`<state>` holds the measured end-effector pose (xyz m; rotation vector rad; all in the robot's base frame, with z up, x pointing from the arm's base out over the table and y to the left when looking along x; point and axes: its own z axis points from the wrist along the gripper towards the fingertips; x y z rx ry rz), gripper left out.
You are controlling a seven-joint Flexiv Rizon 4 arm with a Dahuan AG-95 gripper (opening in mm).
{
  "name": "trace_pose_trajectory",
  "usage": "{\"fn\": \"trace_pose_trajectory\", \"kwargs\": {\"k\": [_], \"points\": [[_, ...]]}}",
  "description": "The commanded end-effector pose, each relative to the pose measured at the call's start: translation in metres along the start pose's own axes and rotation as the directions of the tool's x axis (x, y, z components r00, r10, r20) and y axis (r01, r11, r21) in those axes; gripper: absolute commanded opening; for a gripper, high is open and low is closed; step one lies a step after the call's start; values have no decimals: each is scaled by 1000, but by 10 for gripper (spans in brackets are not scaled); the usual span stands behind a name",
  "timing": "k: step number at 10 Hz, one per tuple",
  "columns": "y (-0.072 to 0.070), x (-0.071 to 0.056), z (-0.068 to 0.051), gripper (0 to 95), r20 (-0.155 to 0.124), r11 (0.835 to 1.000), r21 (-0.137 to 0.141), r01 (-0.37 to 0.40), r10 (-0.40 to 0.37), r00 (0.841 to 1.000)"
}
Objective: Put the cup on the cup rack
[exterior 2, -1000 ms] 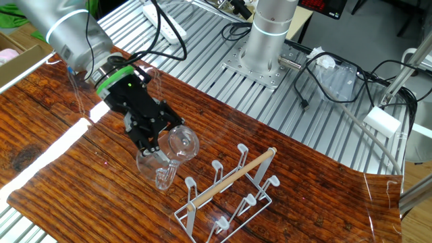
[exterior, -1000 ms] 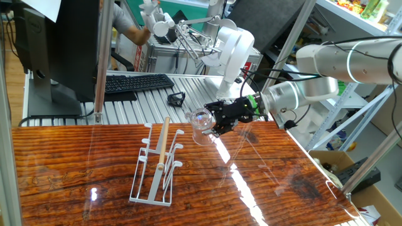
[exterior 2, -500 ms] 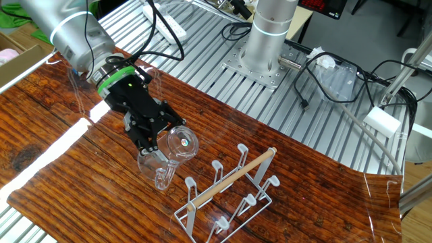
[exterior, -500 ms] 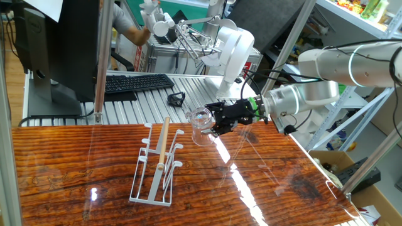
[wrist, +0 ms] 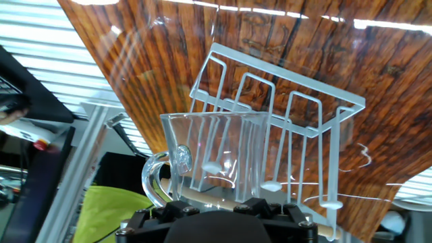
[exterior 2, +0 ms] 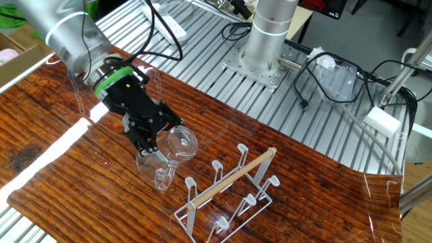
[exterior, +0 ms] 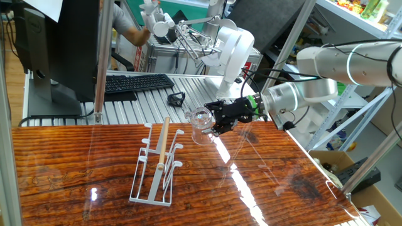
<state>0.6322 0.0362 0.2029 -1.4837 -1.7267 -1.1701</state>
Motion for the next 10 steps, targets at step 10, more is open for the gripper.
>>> {"fn": "trace_pose_trajectory", "kwargs": {"k": [10], "points": [[-1, 1, 0, 0, -45, 987, 30, 158, -157, 987]]}}
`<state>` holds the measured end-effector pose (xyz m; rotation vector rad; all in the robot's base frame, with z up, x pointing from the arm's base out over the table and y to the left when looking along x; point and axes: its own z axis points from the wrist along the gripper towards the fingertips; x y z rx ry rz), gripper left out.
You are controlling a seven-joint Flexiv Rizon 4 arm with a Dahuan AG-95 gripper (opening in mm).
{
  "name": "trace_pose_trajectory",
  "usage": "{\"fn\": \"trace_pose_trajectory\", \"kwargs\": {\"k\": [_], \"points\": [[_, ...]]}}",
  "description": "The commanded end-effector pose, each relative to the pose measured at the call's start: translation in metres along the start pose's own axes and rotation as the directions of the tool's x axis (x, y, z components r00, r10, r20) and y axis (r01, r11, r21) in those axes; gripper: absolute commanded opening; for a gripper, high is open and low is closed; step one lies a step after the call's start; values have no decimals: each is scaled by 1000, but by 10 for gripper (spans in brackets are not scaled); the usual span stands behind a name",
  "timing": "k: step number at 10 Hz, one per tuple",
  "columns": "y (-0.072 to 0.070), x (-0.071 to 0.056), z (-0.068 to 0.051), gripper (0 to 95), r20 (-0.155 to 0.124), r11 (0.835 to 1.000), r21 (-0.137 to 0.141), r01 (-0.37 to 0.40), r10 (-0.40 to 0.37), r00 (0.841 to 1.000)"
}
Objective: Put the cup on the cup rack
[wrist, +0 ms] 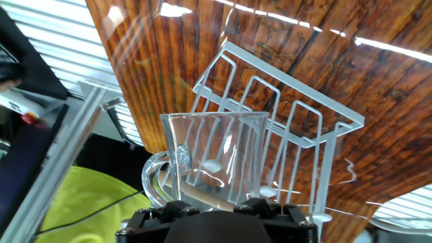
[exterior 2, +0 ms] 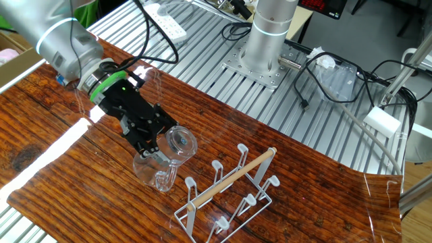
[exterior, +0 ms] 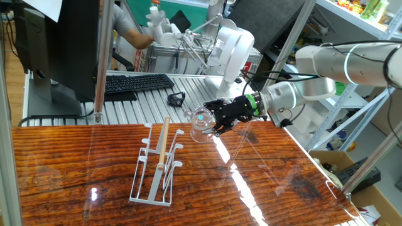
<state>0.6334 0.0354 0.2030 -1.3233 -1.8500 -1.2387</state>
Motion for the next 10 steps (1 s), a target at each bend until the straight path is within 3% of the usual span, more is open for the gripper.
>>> {"fn": "trace_pose_trajectory", "kwargs": {"k": [1, 6, 9, 10], "points": [[-2, 1, 1, 0, -10, 1000, 3, 4, -4, 1000], [-2, 1, 1, 0, 4, 1000, 20, 12, -12, 1000], [-2, 1, 1, 0, -2, 1000, 9, 4, -4, 1000], [-2, 1, 1, 0, -14, 1000, -13, -25, 25, 1000]]}}
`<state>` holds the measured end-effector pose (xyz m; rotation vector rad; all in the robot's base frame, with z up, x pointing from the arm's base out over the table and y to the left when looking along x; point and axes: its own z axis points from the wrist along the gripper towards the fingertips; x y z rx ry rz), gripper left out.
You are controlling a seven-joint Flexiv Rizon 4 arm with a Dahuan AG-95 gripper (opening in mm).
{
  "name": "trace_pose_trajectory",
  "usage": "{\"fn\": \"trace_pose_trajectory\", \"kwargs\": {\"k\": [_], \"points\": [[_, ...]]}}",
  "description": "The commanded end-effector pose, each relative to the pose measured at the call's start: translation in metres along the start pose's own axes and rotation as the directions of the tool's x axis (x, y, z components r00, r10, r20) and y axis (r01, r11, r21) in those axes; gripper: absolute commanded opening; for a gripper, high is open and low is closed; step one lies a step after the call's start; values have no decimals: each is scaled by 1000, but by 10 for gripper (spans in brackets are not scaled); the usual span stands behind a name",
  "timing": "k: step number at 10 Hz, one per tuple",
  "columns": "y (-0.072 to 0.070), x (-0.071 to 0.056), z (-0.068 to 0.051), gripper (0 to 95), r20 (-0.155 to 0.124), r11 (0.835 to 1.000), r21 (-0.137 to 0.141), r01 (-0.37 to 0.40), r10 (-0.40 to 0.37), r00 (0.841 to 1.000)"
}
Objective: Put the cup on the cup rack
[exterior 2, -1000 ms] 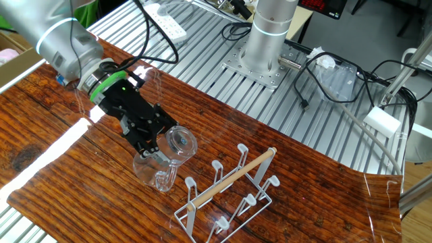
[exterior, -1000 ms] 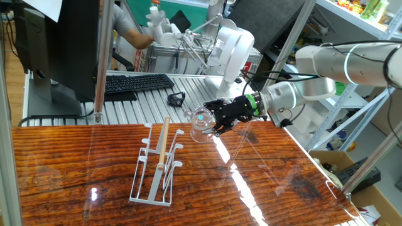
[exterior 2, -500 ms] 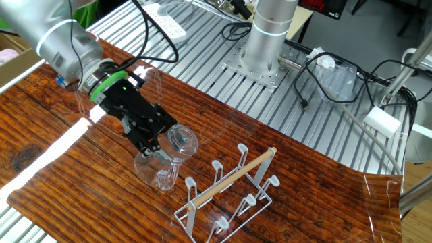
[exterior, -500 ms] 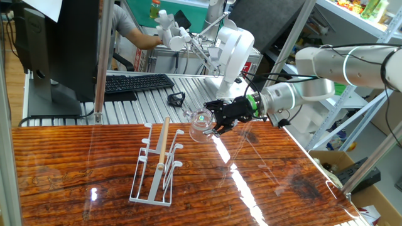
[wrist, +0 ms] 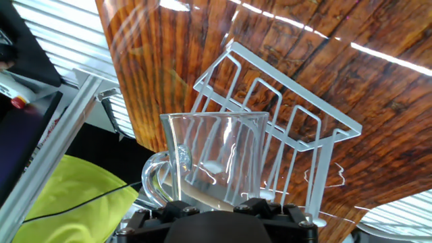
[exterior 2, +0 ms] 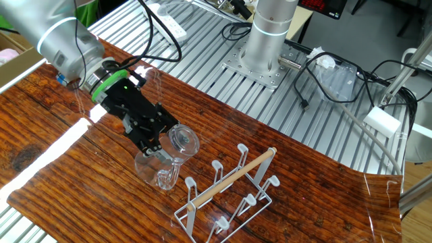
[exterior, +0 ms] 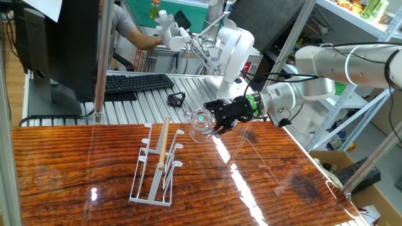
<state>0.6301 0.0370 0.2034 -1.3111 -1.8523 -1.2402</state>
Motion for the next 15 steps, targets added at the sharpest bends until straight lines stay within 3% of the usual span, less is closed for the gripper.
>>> {"fn": "trace_pose_trajectory", "kwargs": {"k": [1, 2, 4, 5, 7, 10, 13, 15], "points": [[1, -1, 0, 0, -20, 998, -31, -62, 61, 998], [3, 1, 1, 0, -30, 994, -48, -94, 93, 995], [18, 14, 8, 0, -13, 987, -49, -155, 154, 988], [31, 28, 13, 0, -6, 981, -49, -187, 187, 982], [40, 37, 15, 0, 5, 978, -45, -203, 204, 979], [45, 45, 19, 0, 1, 970, -47, -240, 240, 971], [45, 55, 32, 0, 0, 957, -64, -282, 282, 959], [45, 53, 36, 0, -10, 951, -78, -300, 300, 954]]}}
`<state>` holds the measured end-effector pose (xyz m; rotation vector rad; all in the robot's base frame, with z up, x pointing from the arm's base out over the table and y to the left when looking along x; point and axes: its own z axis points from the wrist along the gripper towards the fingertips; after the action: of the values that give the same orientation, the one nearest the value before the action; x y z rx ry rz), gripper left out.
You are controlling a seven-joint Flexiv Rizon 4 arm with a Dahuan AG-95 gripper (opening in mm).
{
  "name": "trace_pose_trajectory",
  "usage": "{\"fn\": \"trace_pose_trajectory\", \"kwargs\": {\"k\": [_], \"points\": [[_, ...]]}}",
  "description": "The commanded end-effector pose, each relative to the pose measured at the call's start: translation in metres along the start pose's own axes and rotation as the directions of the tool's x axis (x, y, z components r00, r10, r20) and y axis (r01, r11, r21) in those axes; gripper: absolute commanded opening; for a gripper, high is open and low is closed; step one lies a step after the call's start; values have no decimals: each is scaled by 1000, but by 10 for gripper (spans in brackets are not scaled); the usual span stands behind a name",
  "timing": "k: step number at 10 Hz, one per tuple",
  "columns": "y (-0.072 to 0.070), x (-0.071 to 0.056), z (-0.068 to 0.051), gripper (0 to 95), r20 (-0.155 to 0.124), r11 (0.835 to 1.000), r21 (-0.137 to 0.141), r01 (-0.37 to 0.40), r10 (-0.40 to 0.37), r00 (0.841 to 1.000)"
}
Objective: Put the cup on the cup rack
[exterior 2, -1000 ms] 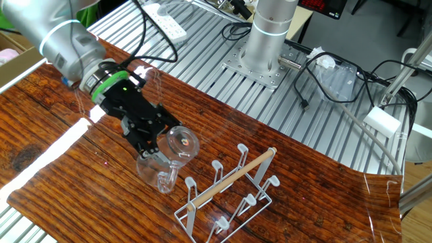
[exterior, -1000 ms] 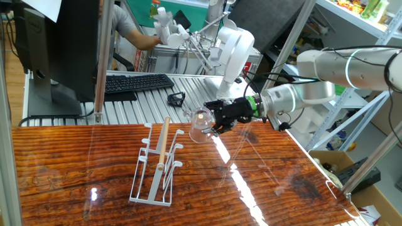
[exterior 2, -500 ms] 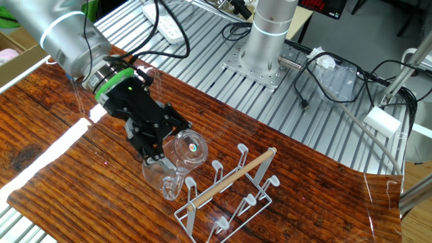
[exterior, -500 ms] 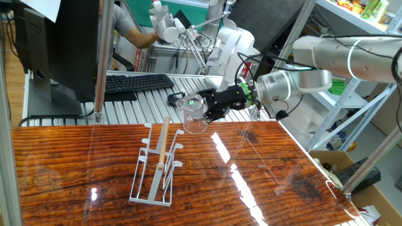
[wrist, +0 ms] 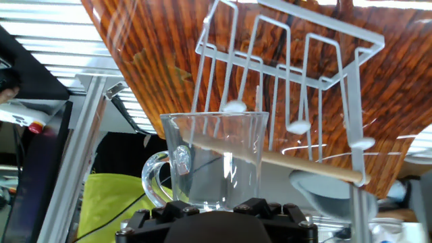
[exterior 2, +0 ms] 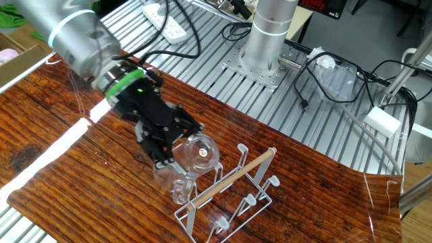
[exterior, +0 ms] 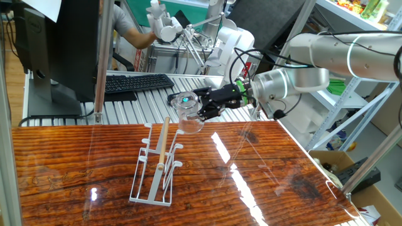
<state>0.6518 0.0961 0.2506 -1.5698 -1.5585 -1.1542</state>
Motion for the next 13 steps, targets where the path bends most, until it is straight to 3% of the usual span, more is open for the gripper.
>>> {"fn": "trace_pose_trajectory", "kwargs": {"k": [1, 2, 5, 9, 13], "points": [[3, -2, 2, 0, -19, 1000, -9, -14, 14, 1000], [3, -3, 5, 0, -39, 999, -25, -27, 26, 999], [5, -6, 11, 0, -53, 998, -47, -43, 41, 998], [11, -8, 16, 0, -68, 996, -56, -65, 61, 996], [10, -15, 22, 0, -67, 997, -55, -55, 51, 996]]}}
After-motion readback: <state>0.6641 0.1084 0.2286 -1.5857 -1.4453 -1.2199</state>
